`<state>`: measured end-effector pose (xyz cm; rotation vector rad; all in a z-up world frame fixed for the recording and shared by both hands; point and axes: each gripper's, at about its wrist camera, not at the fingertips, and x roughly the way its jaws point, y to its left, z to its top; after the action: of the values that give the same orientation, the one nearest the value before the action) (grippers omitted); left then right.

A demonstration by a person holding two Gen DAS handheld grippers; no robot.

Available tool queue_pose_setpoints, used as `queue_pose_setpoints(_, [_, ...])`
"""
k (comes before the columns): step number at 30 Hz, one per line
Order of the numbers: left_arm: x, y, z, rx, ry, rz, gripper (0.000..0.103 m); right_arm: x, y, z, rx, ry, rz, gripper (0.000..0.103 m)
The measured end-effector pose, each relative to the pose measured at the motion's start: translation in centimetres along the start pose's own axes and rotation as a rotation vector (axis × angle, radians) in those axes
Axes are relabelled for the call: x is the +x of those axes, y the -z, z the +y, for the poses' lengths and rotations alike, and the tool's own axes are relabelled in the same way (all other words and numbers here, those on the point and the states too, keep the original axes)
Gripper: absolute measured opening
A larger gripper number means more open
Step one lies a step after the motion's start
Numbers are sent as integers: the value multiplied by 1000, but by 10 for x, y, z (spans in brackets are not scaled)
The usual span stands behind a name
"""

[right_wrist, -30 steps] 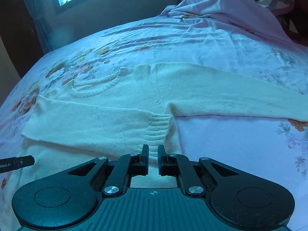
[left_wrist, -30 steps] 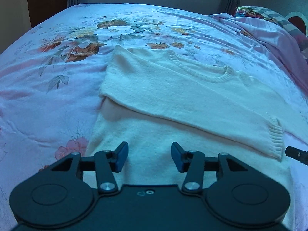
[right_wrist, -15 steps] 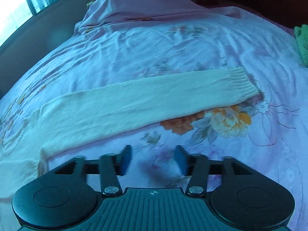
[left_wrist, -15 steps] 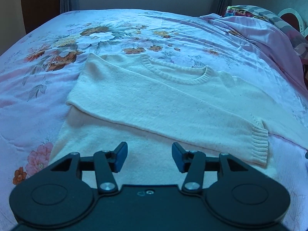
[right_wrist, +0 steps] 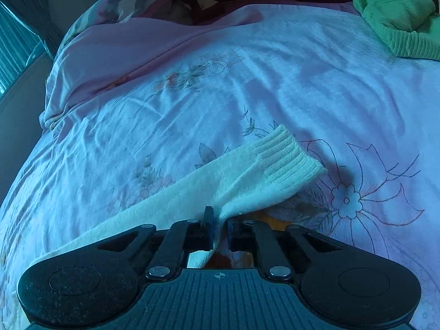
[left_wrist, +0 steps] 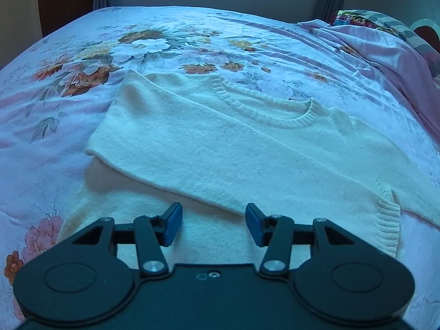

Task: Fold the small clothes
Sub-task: 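Grasp the other sleeve cuff with the right gripper and fold it across, then grasp the sweater side edge with the left gripper and fold it inward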

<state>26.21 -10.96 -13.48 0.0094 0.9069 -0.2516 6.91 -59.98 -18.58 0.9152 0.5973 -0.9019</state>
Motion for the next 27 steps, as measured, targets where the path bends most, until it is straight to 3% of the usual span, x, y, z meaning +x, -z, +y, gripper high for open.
queue_pose_setpoints(3, [-2,-2,6,-7,7,-2,48,-6,3,20,-58,-28,-45,2])
queue_pose_setpoints(8, [-8,-7,18,-28,21,-18,48,-43,40,108,-256,-289,-73,2])
queue_pose_setpoints(12, [-16,-10,32,-48,20,-30,48,-86,112,194,-440,-560,-6,2])
queue_pose_setpoints(15, [-21,-12,48,-74,13,-38,48,-111,182,234,-549,-721,100,2])
queue_pose_setpoints(17, [-21,-12,60,-103,20,-26,49,-114,229,250,-652,-771,193,3])
queue_pose_setpoints(19, [-19,-12,70,-134,42,-5,49,-108,276,259,-784,-730,283,3])
queue_pose_setpoints(21, [-16,-13,78,-165,97,26,49,-102,303,257,-863,-685,332,24])
queue_pose_setpoints(22, [-14,-13,81,-186,132,44,51,-102,305,251,-863,-708,328,31])
queue_pose_setpoints(24, [-13,-13,83,-218,196,59,56,-112,303,242,-837,-754,317,76])
queue_pose_setpoints(27, [-11,-14,75,-234,258,60,64,-126,291,232,-824,-820,261,77])
